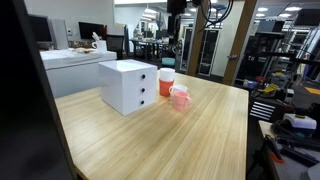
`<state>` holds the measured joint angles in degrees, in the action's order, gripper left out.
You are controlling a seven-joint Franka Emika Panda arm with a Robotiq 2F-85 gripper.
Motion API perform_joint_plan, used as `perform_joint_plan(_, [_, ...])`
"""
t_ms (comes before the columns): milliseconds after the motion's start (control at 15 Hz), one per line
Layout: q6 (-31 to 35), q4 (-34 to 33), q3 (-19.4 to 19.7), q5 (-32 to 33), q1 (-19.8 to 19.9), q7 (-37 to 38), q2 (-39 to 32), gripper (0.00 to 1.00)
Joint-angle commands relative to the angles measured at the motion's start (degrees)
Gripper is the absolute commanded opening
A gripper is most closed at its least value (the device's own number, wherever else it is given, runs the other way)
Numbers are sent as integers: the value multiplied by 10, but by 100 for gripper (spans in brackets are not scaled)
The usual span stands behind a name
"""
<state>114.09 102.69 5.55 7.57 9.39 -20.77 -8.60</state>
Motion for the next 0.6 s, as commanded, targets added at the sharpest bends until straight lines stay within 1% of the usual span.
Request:
perform_joint_plan(0, [-7,8,5,6,-3,8,1,100])
perform_joint_plan(533, [-15,-55,28,-9,13,35,-44,100])
